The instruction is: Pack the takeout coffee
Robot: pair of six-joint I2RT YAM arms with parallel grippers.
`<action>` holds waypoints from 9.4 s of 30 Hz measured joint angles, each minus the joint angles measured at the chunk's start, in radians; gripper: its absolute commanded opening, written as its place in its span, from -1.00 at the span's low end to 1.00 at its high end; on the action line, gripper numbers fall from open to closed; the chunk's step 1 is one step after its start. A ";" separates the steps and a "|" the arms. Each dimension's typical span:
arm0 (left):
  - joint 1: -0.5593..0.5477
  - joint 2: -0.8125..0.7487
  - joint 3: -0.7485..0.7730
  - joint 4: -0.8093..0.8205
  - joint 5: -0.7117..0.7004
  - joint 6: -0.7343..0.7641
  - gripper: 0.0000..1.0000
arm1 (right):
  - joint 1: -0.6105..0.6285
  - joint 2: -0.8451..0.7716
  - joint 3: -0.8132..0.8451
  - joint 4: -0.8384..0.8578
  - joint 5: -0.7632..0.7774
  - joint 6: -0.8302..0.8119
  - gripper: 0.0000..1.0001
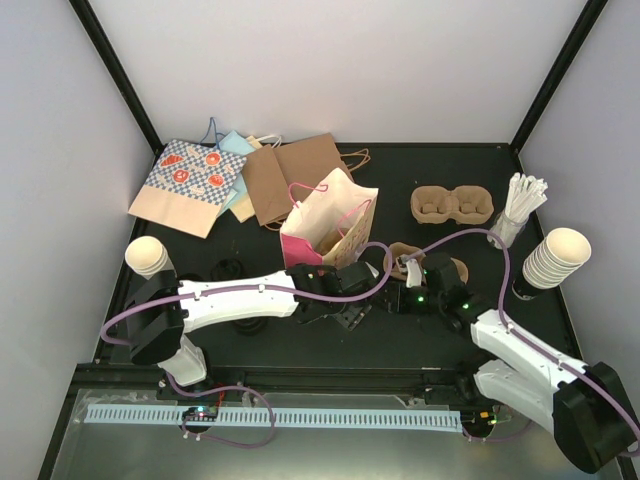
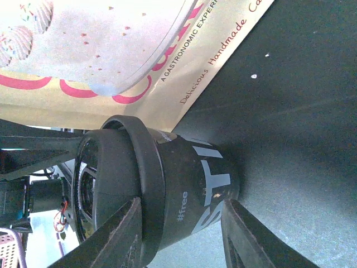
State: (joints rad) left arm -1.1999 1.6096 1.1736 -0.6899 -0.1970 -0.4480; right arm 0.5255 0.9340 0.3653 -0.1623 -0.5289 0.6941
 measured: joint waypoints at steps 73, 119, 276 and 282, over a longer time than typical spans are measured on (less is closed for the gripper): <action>-0.012 0.042 0.031 0.026 -0.013 0.002 0.33 | -0.061 -0.134 -0.011 0.050 0.097 0.013 0.13; -0.012 0.055 0.046 0.016 -0.003 0.003 0.33 | -0.084 0.303 -0.204 0.799 -0.090 0.087 -0.12; 0.125 -0.575 -0.703 0.512 0.283 -0.616 -0.26 | 0.546 0.485 0.712 -0.812 0.696 -0.352 0.54; 0.131 -0.648 -0.720 0.500 0.295 -0.591 -0.24 | 0.547 0.509 0.739 -0.835 0.695 -0.332 0.52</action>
State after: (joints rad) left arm -1.0691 0.9615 0.4538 -0.1898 0.0978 -1.0389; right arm 1.0721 1.4425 1.1046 -0.9977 0.1661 0.3622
